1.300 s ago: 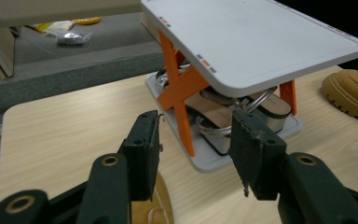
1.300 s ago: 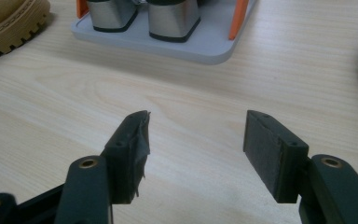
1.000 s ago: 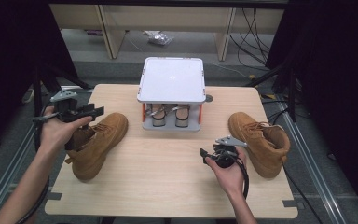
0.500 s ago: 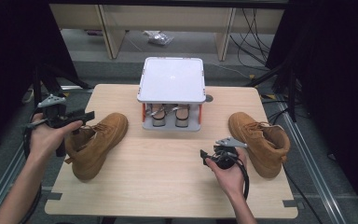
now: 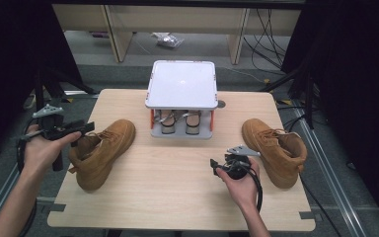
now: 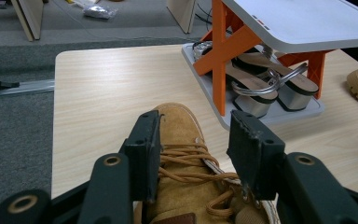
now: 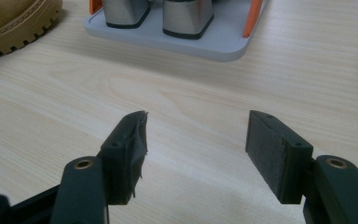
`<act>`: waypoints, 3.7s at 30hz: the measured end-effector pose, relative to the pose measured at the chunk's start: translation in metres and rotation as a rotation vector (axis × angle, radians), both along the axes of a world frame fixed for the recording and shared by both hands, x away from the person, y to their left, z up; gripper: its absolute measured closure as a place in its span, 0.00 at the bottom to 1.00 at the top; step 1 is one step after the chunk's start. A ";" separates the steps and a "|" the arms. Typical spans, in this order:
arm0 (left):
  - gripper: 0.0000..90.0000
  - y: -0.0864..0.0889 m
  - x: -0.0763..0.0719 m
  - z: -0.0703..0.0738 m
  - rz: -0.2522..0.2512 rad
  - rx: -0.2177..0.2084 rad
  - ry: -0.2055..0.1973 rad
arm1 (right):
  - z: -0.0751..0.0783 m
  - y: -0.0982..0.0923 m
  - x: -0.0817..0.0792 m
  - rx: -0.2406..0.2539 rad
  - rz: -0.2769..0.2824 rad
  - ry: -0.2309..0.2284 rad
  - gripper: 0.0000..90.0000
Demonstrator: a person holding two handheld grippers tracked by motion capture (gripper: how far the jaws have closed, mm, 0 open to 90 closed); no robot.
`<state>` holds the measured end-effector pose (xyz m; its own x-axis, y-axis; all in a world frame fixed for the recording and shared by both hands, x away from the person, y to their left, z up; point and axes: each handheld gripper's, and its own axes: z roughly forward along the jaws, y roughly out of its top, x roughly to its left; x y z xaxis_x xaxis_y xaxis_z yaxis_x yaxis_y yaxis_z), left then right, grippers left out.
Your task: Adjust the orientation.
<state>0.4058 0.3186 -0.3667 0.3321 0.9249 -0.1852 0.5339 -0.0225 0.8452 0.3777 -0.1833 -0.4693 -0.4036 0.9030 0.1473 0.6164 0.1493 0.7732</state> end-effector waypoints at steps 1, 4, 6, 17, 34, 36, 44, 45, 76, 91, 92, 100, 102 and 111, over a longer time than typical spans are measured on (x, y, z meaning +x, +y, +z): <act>0.59 0.000 0.000 0.000 0.000 0.000 0.000 | 0.000 0.000 0.000 0.000 -0.001 0.002 0.44; 0.59 0.005 0.000 -0.005 0.009 0.024 0.025 | -0.001 -0.001 0.000 0.001 -0.001 0.006 0.44; 0.59 0.008 -0.001 -0.008 0.015 0.029 0.036 | -0.002 -0.002 0.001 0.018 0.010 -0.009 0.44; 0.58 0.022 -0.006 -0.026 0.019 0.019 0.091 | 0.001 -0.005 -0.001 -0.008 -0.023 0.000 0.43; 0.59 0.022 -0.002 -0.032 -0.001 0.056 0.150 | 0.005 -0.001 -0.003 0.004 -0.010 0.005 0.43; 0.61 0.022 0.000 -0.033 -0.012 0.069 0.168 | 0.004 0.000 -0.002 -0.002 -0.020 0.005 0.43; 0.67 0.027 0.001 -0.042 -0.007 0.099 0.209 | 0.003 0.000 -0.002 0.001 -0.009 0.008 0.43; 0.68 0.027 0.001 -0.042 -0.007 0.099 0.209 | 0.002 0.000 -0.001 0.010 -0.018 -0.012 0.43; 0.91 0.032 0.002 -0.048 0.054 -0.141 0.278 | 0.001 0.001 -0.003 0.026 -0.044 0.021 0.43; 0.91 0.029 0.001 -0.037 0.037 -0.183 0.248 | -0.001 -0.003 0.000 0.015 -0.031 0.002 0.43; 0.91 0.029 0.001 -0.037 0.037 -0.183 0.248 | -0.001 -0.003 0.000 0.015 -0.031 0.002 0.43; 0.91 0.035 0.000 -0.034 0.046 -0.228 0.246 | -0.002 -0.002 0.000 0.023 -0.033 0.004 0.43; 0.92 0.036 0.000 -0.033 0.048 -0.233 0.239 | -0.002 -0.003 0.000 0.007 -0.029 -0.001 0.43; 0.92 0.037 0.002 -0.022 0.055 -0.272 0.207 | -0.002 -0.004 0.000 0.007 -0.034 -0.002 0.43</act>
